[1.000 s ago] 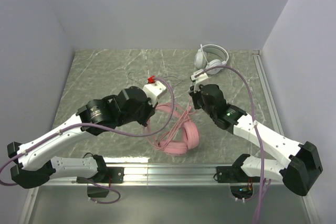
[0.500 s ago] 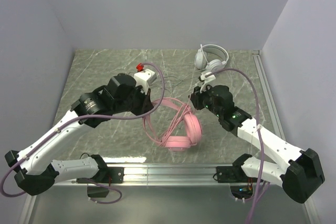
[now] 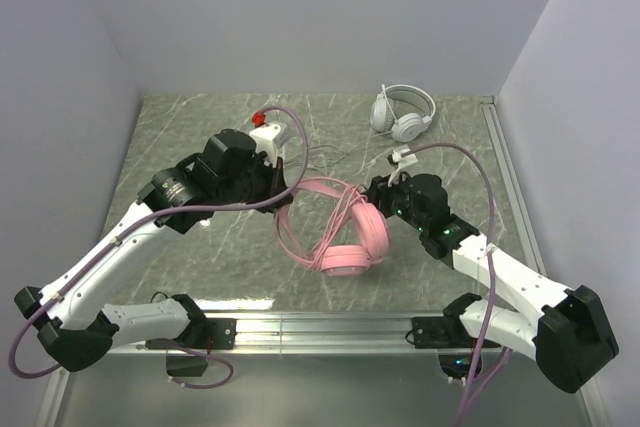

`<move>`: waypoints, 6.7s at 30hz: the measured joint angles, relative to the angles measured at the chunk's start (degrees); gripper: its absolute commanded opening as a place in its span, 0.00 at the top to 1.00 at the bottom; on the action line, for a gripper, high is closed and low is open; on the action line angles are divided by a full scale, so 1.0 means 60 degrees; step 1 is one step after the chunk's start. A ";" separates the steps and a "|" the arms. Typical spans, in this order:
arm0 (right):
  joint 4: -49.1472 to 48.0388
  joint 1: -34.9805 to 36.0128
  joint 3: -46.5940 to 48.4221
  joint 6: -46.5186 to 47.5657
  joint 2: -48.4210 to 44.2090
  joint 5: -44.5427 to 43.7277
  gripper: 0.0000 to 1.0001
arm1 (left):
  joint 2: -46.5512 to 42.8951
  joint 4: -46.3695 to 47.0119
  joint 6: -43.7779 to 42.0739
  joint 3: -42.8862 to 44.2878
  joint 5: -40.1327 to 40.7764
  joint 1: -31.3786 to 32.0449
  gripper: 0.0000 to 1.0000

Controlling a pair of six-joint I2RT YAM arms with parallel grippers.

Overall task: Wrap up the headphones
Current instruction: Wrap the headphone cable with the right arm

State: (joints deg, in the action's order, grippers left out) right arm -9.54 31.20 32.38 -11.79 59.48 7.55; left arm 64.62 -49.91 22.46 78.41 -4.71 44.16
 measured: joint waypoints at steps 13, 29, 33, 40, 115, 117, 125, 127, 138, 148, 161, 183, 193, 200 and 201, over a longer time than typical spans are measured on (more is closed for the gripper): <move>-0.0568 -0.0120 -0.0317 -0.0346 -0.0018 -0.0044 0.49 | 0.0291 -0.0047 0.0565 0.1005 -0.0412 -0.0423 1.00; -0.1592 -0.0120 -0.1035 -0.0900 -0.0182 0.0233 0.47 | 0.0648 -0.0036 0.1563 0.1869 -0.0441 -0.0670 1.00; -0.1942 -0.0120 -0.1260 -0.1158 -0.0255 0.0262 0.48 | 0.0641 0.0102 0.1880 0.1883 -0.0386 -0.0707 1.00; -0.2568 -0.0120 -0.1534 -0.1617 -0.0127 0.0470 0.47 | 0.0608 0.0484 0.2335 0.1883 -0.0197 -0.0725 1.00; -0.5300 0.1151 -0.2014 -0.2331 0.1483 -0.2412 0.84 | 0.0368 0.1483 0.3381 0.1883 0.0273 -0.0732 1.00; -0.5304 0.1169 -0.2007 -0.2291 0.1483 -0.2404 0.94 | 0.0368 0.1483 0.3381 0.1883 0.0273 -0.0732 1.00; -0.5308 0.1730 -0.1967 -0.2229 0.1545 -0.2455 1.00 | 0.0368 0.1490 0.3384 0.1883 0.0364 -0.0732 1.00; -0.5257 0.2051 -0.1967 -0.2229 0.1534 -0.2473 1.00 | 0.0368 0.1508 0.3388 0.1880 0.0484 -0.0732 1.00; -0.3832 0.4273 -0.2412 -0.2430 -0.0361 -0.2820 1.00 | 0.0138 0.2069 0.3548 0.1202 0.2539 -0.0732 1.00; -0.1184 0.5176 -0.2535 -0.3151 -0.3253 -0.2758 1.00 | -0.0098 0.3206 0.3588 -0.0823 0.4382 -0.0729 1.00; 0.2178 0.5242 0.0328 -0.3606 -0.2630 -0.1366 1.00 | -0.0127 0.4459 0.3676 -0.2670 0.5628 -0.0648 1.00; 0.1279 0.3588 0.1279 -0.8451 -0.1840 -0.0987 1.00 | -0.1140 0.7726 0.4113 -0.5610 0.8918 0.1082 1.00; 0.2167 0.3785 0.2022 -1.0888 -0.0805 -0.3504 1.00 | -0.0474 0.8229 0.4557 -0.5832 1.0244 0.2131 1.00; 0.3577 0.3894 0.3024 -1.1672 0.0270 -0.4728 1.00 | -0.0164 0.7854 0.5144 -0.5825 1.0681 0.2506 1.00; 0.3661 0.3894 0.3089 -1.1712 0.0331 -0.4867 1.00 | -0.0168 0.7847 0.5155 -0.5825 1.0684 0.2517 1.00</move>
State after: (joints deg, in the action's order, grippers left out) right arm 12.43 54.57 50.92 -82.06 61.47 -21.65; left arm 63.61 -2.83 53.39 43.46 59.40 59.27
